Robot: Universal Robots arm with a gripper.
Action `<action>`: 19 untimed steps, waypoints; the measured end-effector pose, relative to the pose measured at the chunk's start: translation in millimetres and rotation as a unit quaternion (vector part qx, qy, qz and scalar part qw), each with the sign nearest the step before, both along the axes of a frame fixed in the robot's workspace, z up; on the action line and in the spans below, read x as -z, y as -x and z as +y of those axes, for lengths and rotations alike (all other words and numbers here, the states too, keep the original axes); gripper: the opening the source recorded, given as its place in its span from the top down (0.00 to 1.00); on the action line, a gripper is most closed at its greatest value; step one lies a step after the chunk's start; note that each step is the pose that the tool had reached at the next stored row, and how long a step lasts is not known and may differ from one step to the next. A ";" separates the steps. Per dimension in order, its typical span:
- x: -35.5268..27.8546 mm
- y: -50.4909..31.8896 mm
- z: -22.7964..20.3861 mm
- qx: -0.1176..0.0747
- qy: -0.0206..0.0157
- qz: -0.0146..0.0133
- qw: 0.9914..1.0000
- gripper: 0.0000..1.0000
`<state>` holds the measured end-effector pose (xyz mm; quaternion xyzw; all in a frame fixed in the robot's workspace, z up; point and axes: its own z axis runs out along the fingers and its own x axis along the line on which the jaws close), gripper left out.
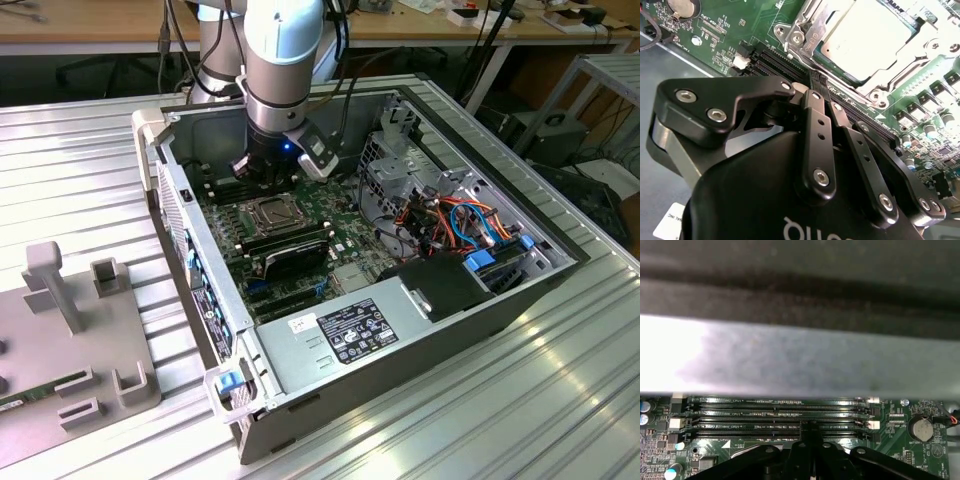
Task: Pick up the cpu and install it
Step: 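Install the first cpu locking lever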
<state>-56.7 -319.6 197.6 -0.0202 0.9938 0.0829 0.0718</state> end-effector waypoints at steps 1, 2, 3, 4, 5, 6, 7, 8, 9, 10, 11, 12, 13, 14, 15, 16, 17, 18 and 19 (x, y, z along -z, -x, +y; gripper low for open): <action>0.0 -0.3 0.2 0.000 0.000 0.000 1.000 0.89; 0.1 -0.8 0.5 0.000 0.000 0.000 1.000 0.89; 0.1 -1.1 0.7 0.000 0.000 0.000 1.000 0.89; 0.1 -1.4 0.8 0.000 0.000 0.000 1.000 0.89; 0.2 -1.6 0.8 0.000 0.000 0.000 1.000 0.89; 0.2 -1.9 0.9 0.000 0.000 0.000 1.000 0.89; 0.2 -2.1 0.9 0.000 0.000 0.000 1.000 0.89; 0.2 -2.2 0.9 0.000 0.000 0.000 1.000 0.89; 0.2 -2.3 0.9 0.000 0.000 0.000 1.000 0.89; 0.2 -2.4 1.0 0.000 0.000 0.000 1.000 0.89; 0.2 -2.6 1.1 0.000 0.000 0.000 1.000 0.89; 0.2 -2.7 1.3 0.000 0.000 0.000 1.000 0.89; 0.2 -2.8 1.5 0.000 0.000 0.000 1.000 0.89; 0.3 -2.7 1.8 0.000 0.000 0.000 1.000 0.89; 0.3 -2.8 2.1 0.000 0.000 0.000 1.000 0.89; 0.3 -2.8 2.6 0.000 0.000 0.000 1.000 0.89; 0.4 -2.8 3.0 0.000 0.000 0.000 1.000 0.89; 0.5 -2.8 3.3 0.000 0.000 0.000 1.000 0.89; 0.7 -2.9 3.4 0.000 0.000 0.000 1.000 0.89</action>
